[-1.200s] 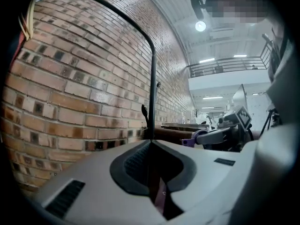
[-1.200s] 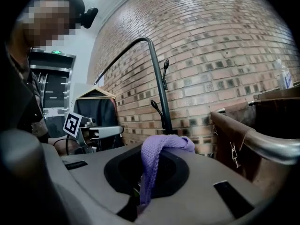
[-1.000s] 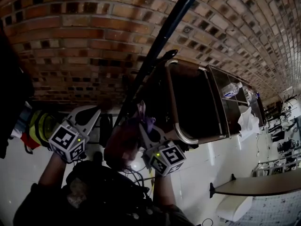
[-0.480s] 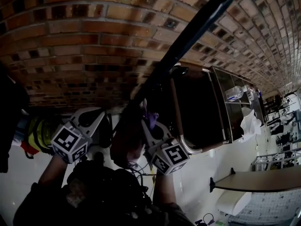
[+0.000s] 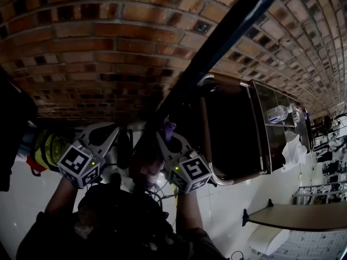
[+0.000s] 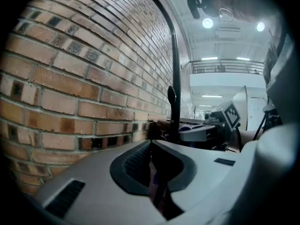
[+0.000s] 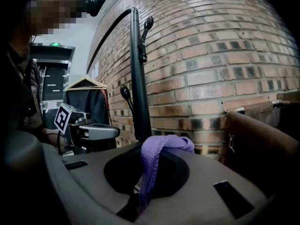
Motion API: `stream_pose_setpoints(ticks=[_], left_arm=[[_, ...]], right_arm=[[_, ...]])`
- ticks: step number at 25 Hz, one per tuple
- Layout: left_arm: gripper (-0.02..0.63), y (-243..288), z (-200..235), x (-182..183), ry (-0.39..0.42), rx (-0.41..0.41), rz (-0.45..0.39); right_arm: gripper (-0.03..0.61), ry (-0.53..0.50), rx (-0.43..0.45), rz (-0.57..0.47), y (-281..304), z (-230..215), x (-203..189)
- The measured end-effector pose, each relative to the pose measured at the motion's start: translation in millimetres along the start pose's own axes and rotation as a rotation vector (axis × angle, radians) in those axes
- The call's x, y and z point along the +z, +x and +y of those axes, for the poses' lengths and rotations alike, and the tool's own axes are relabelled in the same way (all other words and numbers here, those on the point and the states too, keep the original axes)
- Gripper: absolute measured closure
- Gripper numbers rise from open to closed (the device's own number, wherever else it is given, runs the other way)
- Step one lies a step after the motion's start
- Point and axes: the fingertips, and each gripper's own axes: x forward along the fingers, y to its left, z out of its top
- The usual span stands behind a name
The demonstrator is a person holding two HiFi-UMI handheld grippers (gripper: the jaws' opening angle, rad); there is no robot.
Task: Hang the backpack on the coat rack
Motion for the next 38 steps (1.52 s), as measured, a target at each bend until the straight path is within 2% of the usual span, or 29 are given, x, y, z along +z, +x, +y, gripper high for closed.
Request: stream_pose_setpoints(ticks=[4, 15, 23, 31, 38], left_arm=[[0.569, 1, 1, 3, 0.011, 0.030, -0.020], [0.569, 6, -13, 0, 0.000, 0.074, -0.010], [0.569, 4, -19, -7, -0.008, 0.100, -0.003], [0.569, 5, -30, -16, 0.000, 0.105, 0.013], [0.569, 8, -47, -17, -0.005, 0.083, 0.008]], right_arm=[[0.572, 0.000, 0.025, 0.015, 1, -1, -5], [0.572, -0.052, 0.140, 0.130, 15, 20, -46], [0.572, -0.049, 0.179, 0.167, 20, 23, -76], [0.572, -0.054, 0.198, 0.138, 17, 21, -90], [0.556, -0.035, 0.174, 0.113, 16, 15, -101]])
